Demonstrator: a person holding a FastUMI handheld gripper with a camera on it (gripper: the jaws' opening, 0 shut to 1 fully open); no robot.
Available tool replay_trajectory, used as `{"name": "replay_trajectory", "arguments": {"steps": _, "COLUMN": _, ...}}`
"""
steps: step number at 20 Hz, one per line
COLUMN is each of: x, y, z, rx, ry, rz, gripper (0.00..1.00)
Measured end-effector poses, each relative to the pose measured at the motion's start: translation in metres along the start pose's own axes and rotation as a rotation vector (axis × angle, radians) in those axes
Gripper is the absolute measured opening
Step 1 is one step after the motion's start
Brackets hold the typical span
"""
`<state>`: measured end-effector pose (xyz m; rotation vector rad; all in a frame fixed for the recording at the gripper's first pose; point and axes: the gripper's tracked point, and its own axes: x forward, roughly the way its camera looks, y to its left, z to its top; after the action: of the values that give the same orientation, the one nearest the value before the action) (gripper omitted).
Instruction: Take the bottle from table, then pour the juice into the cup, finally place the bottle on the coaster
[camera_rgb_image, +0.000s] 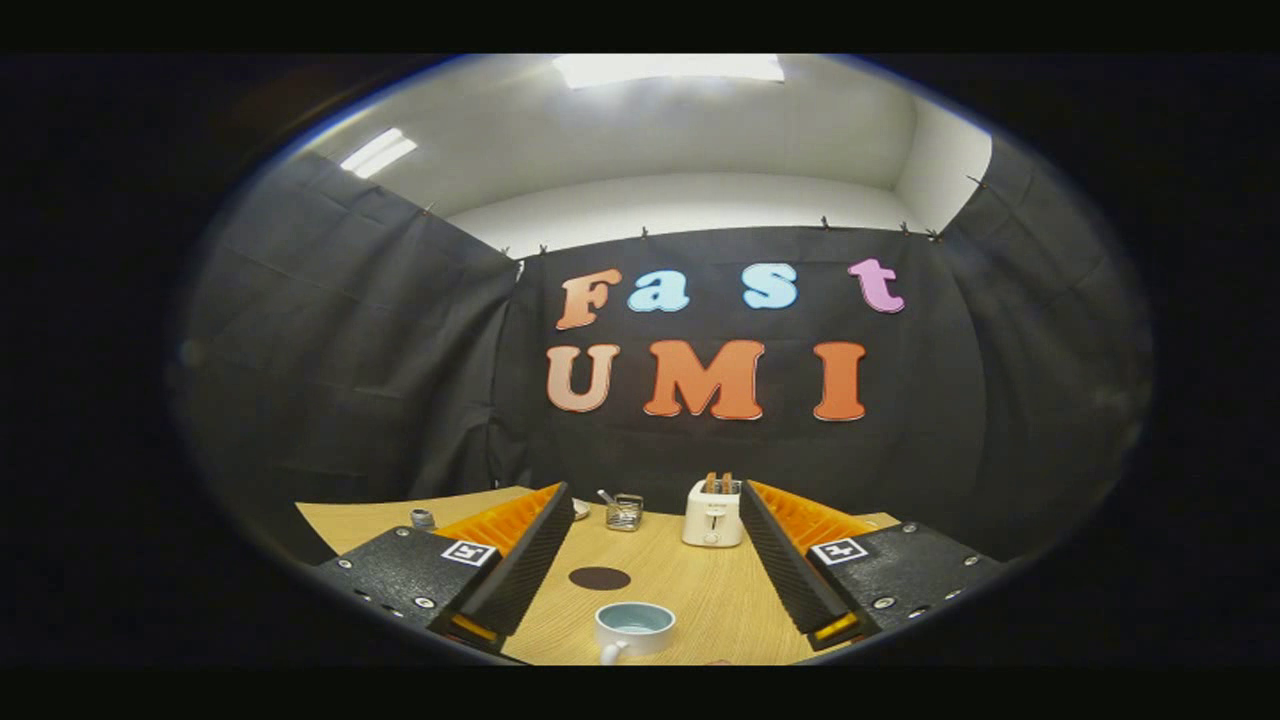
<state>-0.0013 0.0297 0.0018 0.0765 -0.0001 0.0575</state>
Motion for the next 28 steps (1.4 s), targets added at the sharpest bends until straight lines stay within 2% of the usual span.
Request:
{"name": "replay_trajectory", "arguments": {"steps": 13, "x": 0.008, "y": 0.043, "z": -0.028, "rx": 0.034, "ry": 0.062, "rz": 0.044, "gripper": 0.98}}
{"name": "replay_trajectory", "arguments": {"steps": 22, "x": 0.010, "y": 0.132, "z": -0.078, "rx": 0.069, "ry": 0.175, "rz": 0.160, "gripper": 0.98}}
{"name": "replay_trajectory", "arguments": {"steps": 28, "x": 0.010, "y": 0.188, "z": -0.126, "rx": 0.058, "ry": 0.265, "rz": 0.230, "gripper": 0.99}}
